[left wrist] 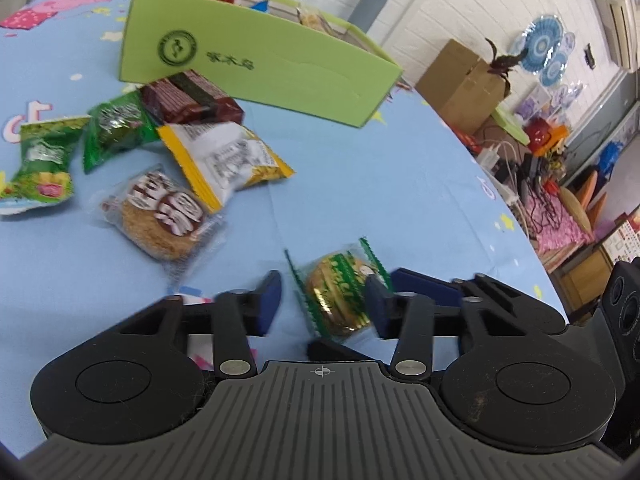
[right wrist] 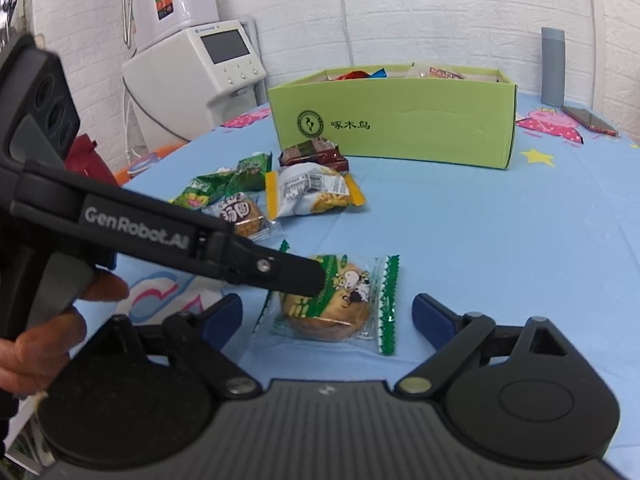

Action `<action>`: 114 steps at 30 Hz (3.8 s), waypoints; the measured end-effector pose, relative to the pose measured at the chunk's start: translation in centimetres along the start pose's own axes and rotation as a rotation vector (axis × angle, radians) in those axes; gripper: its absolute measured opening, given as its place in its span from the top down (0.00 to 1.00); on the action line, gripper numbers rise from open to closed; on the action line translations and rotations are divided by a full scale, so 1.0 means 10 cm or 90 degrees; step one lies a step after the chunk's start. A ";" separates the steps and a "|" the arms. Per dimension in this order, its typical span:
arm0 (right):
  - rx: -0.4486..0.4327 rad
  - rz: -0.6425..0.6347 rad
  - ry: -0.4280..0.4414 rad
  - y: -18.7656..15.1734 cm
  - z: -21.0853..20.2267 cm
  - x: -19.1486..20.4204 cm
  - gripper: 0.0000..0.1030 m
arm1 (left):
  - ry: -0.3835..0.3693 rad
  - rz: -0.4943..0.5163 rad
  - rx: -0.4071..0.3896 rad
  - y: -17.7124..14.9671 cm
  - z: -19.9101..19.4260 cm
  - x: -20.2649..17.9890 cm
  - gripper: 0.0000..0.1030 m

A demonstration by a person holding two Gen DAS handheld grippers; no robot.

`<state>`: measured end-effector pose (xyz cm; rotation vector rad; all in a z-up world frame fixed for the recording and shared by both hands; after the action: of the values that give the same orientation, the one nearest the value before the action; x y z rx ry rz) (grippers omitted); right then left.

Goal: Organize snacks
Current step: 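Close the left gripper on the green-wrapped cake pack, then carry the cake pack into the green box and open the left gripper, then move the left gripper to the yellow-white biscuit bag and close on it, then carry the biscuit bag into the green box and open the left gripper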

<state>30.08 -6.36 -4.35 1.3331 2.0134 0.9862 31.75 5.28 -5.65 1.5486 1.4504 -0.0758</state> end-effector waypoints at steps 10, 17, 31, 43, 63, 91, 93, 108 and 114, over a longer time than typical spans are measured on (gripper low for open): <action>-0.049 -0.018 0.022 0.46 -0.10 0.08 0.21 | 0.007 -0.014 -0.058 0.49 -0.15 -0.08 0.92; -0.119 -0.065 0.027 1.29 0.22 0.10 0.21 | 0.034 0.030 -0.122 1.45 -0.29 -0.04 0.92; -0.095 -0.042 0.025 2.39 1.58 -0.20 0.18 | 0.078 0.041 -0.165 2.75 0.19 0.65 0.79; -0.040 -0.074 0.104 1.30 0.82 0.04 0.08 | 0.100 0.088 -0.105 1.80 -0.43 0.79 0.49; 0.036 -0.114 0.004 0.83 1.16 -0.03 0.08 | 0.076 0.056 0.029 1.43 0.20 1.00 0.76; 0.010 0.032 0.000 0.46 0.51 -0.55 0.04 | -0.006 0.055 0.067 1.14 0.46 0.16 0.66; 0.021 0.027 -0.001 0.46 0.58 -0.53 0.04 | -0.015 0.054 0.093 1.14 0.62 0.17 0.67; 0.029 0.073 0.028 0.53 0.76 -0.64 0.17 | -0.056 0.045 0.103 1.00 0.73 0.10 0.74; 0.015 0.053 -0.016 0.46 0.58 -0.70 0.14 | -0.033 0.042 0.082 0.99 0.68 0.13 0.57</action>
<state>39.60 -10.07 -3.87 1.4445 1.9707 0.9810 43.68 3.59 -4.26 1.6851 1.3748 -0.1726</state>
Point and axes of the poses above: each gripper's, at about its wrist camera, not at the fingertips, and z roughly the way its jaws point, x to its left, y to its top, the point moved 5 cm from there along z, roughly the way its jaws point, and after that the axes turned 15 degrees about -y, right-handed, at the moved point
